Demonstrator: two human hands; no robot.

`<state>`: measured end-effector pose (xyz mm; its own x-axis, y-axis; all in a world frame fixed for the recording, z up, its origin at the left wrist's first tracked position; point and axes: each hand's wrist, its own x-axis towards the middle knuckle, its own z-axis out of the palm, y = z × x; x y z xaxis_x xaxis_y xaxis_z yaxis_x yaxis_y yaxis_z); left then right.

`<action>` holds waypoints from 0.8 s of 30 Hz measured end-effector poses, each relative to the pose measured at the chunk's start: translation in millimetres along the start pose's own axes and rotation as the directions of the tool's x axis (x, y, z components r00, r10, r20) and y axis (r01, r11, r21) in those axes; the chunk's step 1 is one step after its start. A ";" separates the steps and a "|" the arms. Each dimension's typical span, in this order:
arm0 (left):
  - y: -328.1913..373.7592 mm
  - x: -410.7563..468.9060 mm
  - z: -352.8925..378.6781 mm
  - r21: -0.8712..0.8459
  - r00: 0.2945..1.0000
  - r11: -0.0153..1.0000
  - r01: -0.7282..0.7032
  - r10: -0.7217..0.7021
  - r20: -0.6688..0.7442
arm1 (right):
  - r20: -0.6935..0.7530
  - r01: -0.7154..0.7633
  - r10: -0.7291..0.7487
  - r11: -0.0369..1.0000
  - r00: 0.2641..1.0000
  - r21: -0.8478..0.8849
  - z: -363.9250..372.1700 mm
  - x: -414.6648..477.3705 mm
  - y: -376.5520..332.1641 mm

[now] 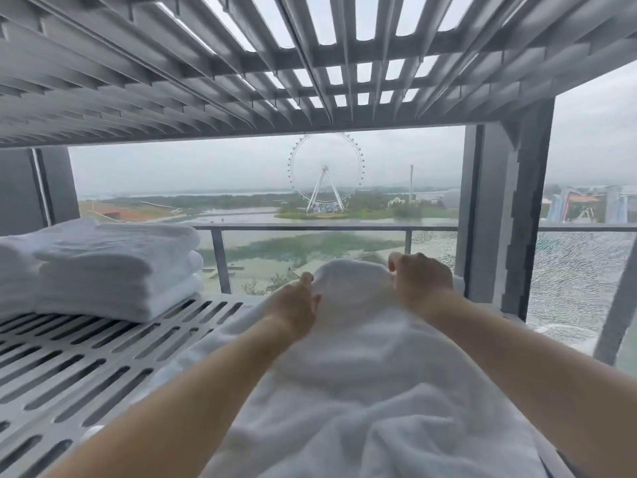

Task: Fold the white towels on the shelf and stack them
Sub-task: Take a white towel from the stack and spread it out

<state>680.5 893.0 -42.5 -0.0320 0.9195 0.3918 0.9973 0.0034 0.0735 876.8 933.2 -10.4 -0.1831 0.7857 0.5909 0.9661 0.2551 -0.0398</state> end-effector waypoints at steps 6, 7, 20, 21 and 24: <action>-3.3 2.8 65.7 -0.038 0.875 0.997 -0.074 0.084 0.477 | 0.637 0.149 -0.267 0.961 0.723 0.233 86.4 -19.3 9.2; -4.7 7.7 68.5 -0.032 0.873 0.998 -0.062 0.070 0.483 | 0.653 0.140 -0.249 0.967 0.716 0.215 94.7 -19.5 11.9; 9.7 16.0 61.6 -0.207 0.979 0.975 -0.077 0.113 0.170 | 0.371 0.184 -0.325 0.912 0.870 0.367 74.4 -13.9 27.6; 13.3 10.8 58.4 -0.218 0.978 0.971 -0.100 0.136 0.155 | 0.468 0.205 -0.344 0.924 0.814 0.323 62.2 -11.1 28.6; 36.4 -8.4 53.1 -0.269 0.969 0.948 -0.172 0.212 0.128 | 0.755 0.302 -0.230 0.952 0.614 0.045 22.0 3.1 27.8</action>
<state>720.6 906.3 -91.9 0.1894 0.9418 0.2778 0.9328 -0.2609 0.2485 899.1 955.1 -27.4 -0.4723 0.8492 -0.2363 0.8567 0.5053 0.1037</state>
